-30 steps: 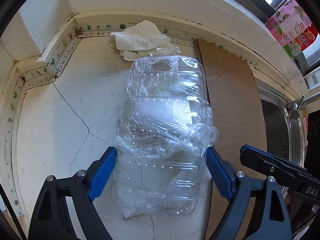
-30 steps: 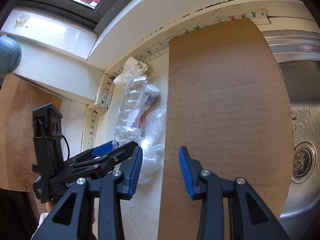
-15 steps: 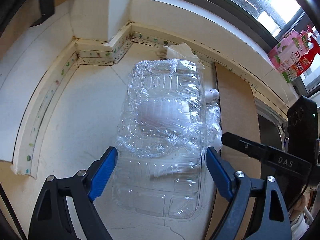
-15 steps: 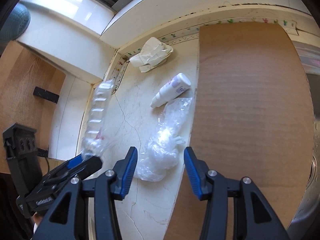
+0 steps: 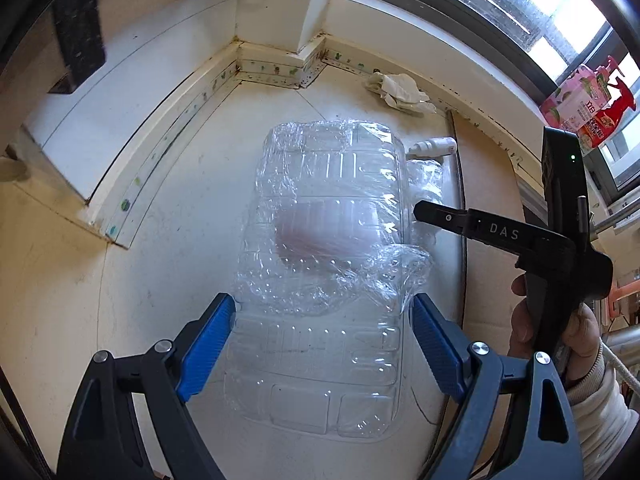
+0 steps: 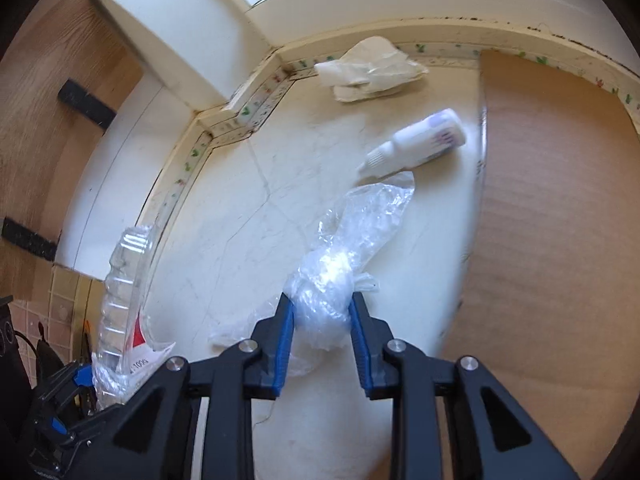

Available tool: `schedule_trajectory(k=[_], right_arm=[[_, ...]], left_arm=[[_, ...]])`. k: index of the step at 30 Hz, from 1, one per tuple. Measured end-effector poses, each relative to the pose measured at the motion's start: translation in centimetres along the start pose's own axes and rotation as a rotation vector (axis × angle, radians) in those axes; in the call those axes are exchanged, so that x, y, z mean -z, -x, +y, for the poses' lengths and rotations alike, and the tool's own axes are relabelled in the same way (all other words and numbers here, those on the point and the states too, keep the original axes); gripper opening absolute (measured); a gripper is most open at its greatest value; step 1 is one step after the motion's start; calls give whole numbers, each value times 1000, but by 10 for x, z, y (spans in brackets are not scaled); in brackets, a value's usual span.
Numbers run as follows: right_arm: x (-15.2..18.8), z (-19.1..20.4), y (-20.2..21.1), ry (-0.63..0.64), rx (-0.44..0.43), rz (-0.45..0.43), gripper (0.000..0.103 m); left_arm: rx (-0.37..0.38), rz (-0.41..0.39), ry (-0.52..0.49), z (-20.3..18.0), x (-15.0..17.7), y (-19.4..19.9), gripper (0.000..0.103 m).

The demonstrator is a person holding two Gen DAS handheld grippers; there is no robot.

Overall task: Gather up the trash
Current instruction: 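Grasp the clear plastic box with the left tool while the right tool grasps the plastic bag, then carry the plastic box and plastic bag down over the black bin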

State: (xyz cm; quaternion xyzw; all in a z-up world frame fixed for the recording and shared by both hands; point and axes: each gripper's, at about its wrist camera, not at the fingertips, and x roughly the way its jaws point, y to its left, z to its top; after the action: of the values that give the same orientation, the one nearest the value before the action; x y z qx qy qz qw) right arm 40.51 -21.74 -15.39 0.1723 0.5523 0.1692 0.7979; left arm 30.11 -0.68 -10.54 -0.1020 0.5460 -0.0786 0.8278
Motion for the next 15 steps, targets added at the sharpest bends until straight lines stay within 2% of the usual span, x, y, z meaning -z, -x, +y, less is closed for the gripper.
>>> schedule_trajectory(k=[6, 15], right_arm=[[40, 33, 40, 39, -29, -49, 23], [144, 96, 117, 100, 27, -150, 23]], left_arm=[[28, -58, -5, 10, 31, 46, 87], [108, -111, -81, 16, 84, 102, 87]])
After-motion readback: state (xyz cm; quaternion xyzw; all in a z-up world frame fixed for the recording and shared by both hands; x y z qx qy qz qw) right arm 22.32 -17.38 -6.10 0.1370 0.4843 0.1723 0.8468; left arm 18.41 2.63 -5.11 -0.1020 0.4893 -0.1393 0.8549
